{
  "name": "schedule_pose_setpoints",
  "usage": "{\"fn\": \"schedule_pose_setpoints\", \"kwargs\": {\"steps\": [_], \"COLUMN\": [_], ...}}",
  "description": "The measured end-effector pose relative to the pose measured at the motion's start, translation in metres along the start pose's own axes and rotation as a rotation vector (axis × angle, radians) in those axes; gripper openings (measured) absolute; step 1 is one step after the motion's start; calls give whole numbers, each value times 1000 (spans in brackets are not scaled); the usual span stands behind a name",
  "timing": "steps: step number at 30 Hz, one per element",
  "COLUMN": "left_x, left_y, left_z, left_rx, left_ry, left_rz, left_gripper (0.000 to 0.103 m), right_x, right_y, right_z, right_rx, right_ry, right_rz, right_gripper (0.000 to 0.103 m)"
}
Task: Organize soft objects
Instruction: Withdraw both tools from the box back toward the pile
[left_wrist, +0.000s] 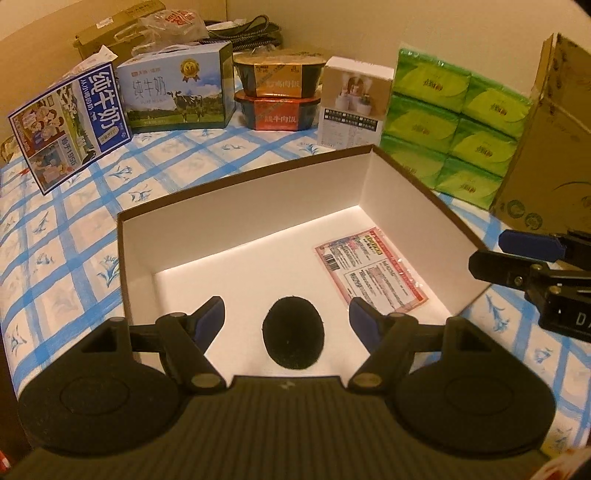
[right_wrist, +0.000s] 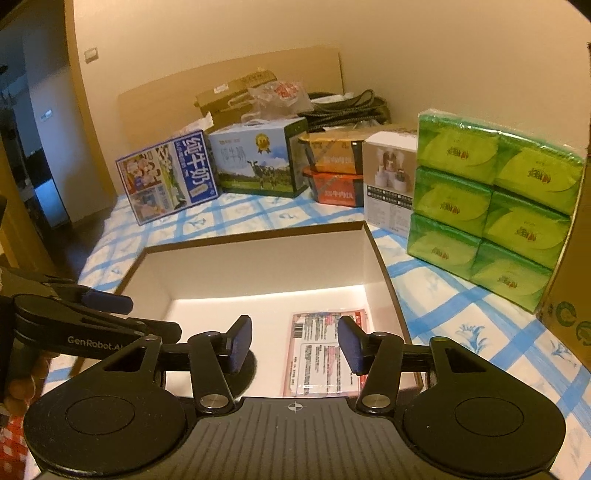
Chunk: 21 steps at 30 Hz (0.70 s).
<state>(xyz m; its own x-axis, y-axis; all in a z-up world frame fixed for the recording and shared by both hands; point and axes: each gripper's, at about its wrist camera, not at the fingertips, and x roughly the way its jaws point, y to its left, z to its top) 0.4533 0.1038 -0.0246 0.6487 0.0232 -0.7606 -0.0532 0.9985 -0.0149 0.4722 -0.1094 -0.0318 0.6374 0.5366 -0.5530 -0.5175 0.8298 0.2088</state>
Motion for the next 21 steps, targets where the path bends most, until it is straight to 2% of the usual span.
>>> {"fn": "schedule_pose_setpoints", "kwargs": {"steps": [12, 21], "left_x": [-89, -163], "left_y": [4, -10], "left_z": [-46, -99], "left_rx": [-30, -26], "left_ry": [-63, -99], "left_rz": [-56, -75], "left_gripper": [73, 73], "right_x": [-92, -173], "right_y": [23, 38], "right_z": [-25, -61], "right_rx": [40, 88], "right_ry": [-80, -117], "right_rz": [18, -16], "right_gripper": [73, 78]}}
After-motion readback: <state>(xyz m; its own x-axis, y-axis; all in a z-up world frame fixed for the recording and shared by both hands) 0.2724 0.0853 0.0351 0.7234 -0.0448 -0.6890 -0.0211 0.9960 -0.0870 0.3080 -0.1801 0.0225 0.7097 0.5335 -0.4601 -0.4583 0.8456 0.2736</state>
